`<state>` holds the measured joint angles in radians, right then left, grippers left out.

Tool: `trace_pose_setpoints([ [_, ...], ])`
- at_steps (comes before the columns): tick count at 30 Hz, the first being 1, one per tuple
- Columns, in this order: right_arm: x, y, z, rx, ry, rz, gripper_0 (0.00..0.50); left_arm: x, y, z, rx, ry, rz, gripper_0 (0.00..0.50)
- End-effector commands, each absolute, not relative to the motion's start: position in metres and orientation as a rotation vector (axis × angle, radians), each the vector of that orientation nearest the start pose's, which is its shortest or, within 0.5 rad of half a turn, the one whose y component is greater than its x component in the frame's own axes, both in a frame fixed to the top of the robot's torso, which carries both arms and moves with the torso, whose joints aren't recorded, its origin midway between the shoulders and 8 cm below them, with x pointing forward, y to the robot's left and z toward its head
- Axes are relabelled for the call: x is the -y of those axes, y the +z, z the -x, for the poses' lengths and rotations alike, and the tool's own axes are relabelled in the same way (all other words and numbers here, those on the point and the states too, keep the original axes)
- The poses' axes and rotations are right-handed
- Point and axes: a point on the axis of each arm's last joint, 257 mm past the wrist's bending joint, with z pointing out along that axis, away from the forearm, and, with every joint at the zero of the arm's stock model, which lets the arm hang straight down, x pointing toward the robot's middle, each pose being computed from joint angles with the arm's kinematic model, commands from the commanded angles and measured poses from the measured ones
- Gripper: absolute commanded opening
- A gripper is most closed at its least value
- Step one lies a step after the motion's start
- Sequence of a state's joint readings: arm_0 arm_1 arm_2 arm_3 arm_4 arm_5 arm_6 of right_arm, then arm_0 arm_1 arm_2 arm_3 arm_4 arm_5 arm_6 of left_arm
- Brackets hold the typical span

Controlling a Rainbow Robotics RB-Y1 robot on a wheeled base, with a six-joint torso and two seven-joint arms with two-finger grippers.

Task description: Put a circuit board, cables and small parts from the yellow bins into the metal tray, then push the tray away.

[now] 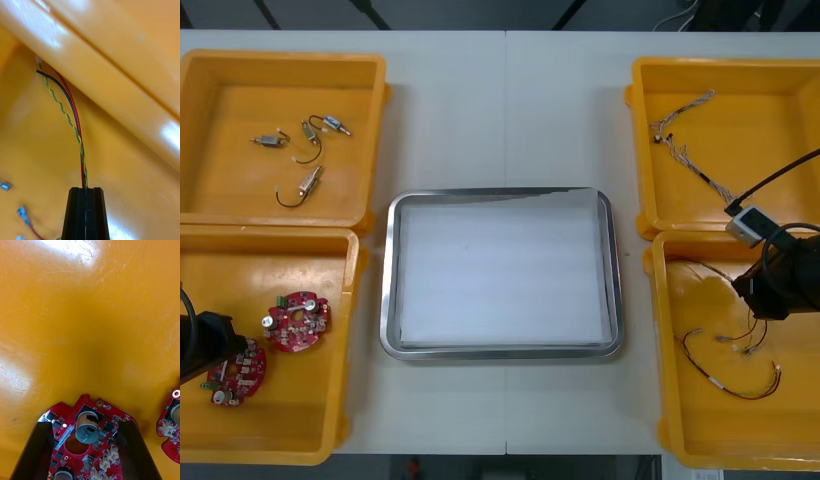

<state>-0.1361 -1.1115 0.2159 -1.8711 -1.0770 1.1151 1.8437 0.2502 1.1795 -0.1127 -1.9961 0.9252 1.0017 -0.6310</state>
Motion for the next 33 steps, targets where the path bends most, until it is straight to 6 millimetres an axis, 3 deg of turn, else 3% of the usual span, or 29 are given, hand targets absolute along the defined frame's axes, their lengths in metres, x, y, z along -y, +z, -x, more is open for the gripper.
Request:
trace_pose_setpoints([
  [1,0.350,-0.214,-0.432,-2.407,-0.058,0.944,0.000,-0.397,-0.314,-0.343,-2.590,-0.231,0.770,0.271],
  [2,0.349,-0.212,-0.431,-2.411,-0.047,0.942,0.000,-0.397,-0.313,-0.344,-2.589,-0.235,0.769,0.232],
  [3,0.349,-0.209,-0.428,-2.420,-0.025,0.934,0.000,-0.398,-0.314,-0.343,-2.590,-0.230,0.772,0.153],
  [5,0.347,-0.205,-0.424,-2.433,0.006,0.926,0.000,-0.396,-0.314,-0.343,-2.591,-0.234,0.770,0.083],
  [9,0.346,-0.197,-0.416,-2.460,0.044,0.923,0.000,-0.397,-0.315,-0.342,-2.592,-0.232,0.770,0.022],
  [21,0.363,-0.165,-0.396,-2.533,0.031,0.894,0.000,-0.402,-0.310,-0.344,-2.591,-0.192,0.722,0.000],
  [26,0.370,-0.152,-0.389,-2.553,0.019,0.870,0.000,-0.411,-0.289,-0.351,-2.580,-0.150,0.671,0.000],
  [33,0.364,-0.141,-0.385,-2.562,0.039,0.806,0.000,-0.418,-0.257,-0.354,-2.582,-0.104,0.658,0.000],
])
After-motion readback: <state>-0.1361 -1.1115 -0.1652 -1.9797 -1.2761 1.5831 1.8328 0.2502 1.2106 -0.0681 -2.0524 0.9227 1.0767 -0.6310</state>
